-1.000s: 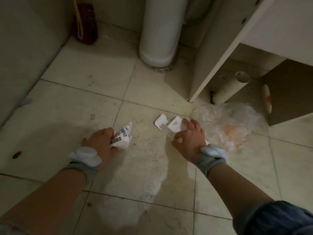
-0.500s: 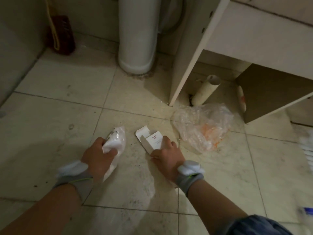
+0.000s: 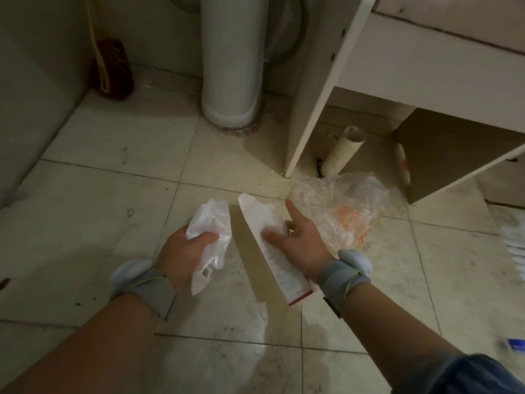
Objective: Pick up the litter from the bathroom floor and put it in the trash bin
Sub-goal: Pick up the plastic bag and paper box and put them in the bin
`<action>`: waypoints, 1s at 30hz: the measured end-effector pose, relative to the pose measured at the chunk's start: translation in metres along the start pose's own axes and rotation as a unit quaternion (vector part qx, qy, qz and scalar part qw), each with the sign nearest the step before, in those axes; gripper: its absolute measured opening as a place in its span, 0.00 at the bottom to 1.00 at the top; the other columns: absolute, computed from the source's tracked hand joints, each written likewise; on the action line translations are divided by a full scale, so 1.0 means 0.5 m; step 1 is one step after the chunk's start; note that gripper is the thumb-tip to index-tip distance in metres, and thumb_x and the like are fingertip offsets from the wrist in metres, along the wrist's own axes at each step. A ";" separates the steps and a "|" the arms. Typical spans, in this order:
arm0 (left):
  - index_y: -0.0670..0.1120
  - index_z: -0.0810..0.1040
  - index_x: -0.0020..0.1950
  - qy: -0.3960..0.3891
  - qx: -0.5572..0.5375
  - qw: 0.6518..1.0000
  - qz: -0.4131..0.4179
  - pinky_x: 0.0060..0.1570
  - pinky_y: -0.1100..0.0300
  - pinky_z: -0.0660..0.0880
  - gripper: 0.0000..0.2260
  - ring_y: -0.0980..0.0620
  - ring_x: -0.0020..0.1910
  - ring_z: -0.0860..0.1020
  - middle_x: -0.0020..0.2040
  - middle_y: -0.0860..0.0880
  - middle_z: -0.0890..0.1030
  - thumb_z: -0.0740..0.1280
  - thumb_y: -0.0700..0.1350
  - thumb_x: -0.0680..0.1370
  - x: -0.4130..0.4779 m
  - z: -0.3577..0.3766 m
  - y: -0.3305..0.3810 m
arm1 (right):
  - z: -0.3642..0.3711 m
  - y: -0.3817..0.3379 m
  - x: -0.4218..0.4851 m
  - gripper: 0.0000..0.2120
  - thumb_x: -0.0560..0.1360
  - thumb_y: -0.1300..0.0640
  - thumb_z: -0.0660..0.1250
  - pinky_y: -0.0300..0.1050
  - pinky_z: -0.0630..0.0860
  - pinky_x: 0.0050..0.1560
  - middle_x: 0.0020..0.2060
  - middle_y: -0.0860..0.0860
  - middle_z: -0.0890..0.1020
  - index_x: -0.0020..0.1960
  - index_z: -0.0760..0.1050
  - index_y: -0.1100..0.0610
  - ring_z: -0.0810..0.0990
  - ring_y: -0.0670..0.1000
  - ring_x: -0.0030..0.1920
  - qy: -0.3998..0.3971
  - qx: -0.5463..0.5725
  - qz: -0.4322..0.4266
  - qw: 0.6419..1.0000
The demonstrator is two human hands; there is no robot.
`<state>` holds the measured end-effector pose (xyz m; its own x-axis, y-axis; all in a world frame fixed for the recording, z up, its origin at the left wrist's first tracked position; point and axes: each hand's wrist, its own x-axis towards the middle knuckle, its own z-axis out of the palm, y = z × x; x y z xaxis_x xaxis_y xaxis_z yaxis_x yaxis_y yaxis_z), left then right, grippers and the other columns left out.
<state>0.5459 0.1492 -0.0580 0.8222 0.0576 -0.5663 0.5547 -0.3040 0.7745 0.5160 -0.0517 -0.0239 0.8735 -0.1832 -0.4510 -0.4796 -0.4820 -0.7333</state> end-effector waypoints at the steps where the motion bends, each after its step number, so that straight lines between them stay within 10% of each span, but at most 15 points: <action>1: 0.42 0.78 0.60 0.004 -0.005 1.000 -0.002 0.56 0.50 0.73 0.16 0.41 0.54 0.78 0.55 0.41 0.80 0.71 0.45 0.73 -0.003 -0.014 0.009 | 0.002 -0.018 0.001 0.43 0.70 0.47 0.72 0.55 0.75 0.63 0.68 0.56 0.72 0.76 0.49 0.48 0.77 0.57 0.61 -0.006 0.029 0.026 0.999; 7: 0.40 0.79 0.57 0.052 -0.044 0.998 0.010 0.60 0.44 0.74 0.20 0.39 0.55 0.79 0.54 0.38 0.81 0.74 0.46 0.68 -0.041 -0.183 0.062 | 0.058 -0.212 0.029 0.18 0.65 0.55 0.76 0.56 0.82 0.49 0.47 0.59 0.85 0.51 0.78 0.62 0.85 0.57 0.43 -0.089 0.041 0.011 0.995; 13: 0.40 0.76 0.53 0.153 0.065 0.986 -0.011 0.41 0.58 0.70 0.12 0.41 0.48 0.79 0.48 0.40 0.80 0.70 0.45 0.74 -0.121 -0.368 0.047 | 0.169 -0.394 0.010 0.14 0.62 0.55 0.78 0.48 0.82 0.41 0.39 0.48 0.82 0.38 0.73 0.51 0.83 0.51 0.40 -0.190 -0.040 -0.077 0.978; 17: 0.43 0.74 0.55 0.230 0.143 0.961 -0.056 0.39 0.59 0.69 0.12 0.41 0.51 0.79 0.45 0.45 0.78 0.66 0.47 0.75 -0.241 -0.455 -0.017 | 0.282 -0.456 -0.052 0.18 0.62 0.54 0.78 0.37 0.73 0.29 0.38 0.45 0.78 0.41 0.69 0.50 0.79 0.45 0.37 -0.283 -0.112 -0.119 0.945; 30: 0.45 0.73 0.64 0.373 0.242 0.838 -0.317 0.54 0.62 0.68 0.17 0.47 0.62 0.76 0.59 0.52 0.76 0.58 0.52 0.80 -0.850 -0.560 -0.239 | 0.566 -0.512 -0.534 0.31 0.61 0.50 0.78 0.46 0.72 0.44 0.50 0.49 0.73 0.57 0.65 0.55 0.75 0.51 0.49 -0.496 -0.310 -0.336 0.738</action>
<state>0.1656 0.4272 0.1690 0.3328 0.8765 -0.3478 0.9419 -0.3270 0.0772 0.3822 0.3630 0.1401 0.2593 0.8454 -0.4670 0.4331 -0.5340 -0.7261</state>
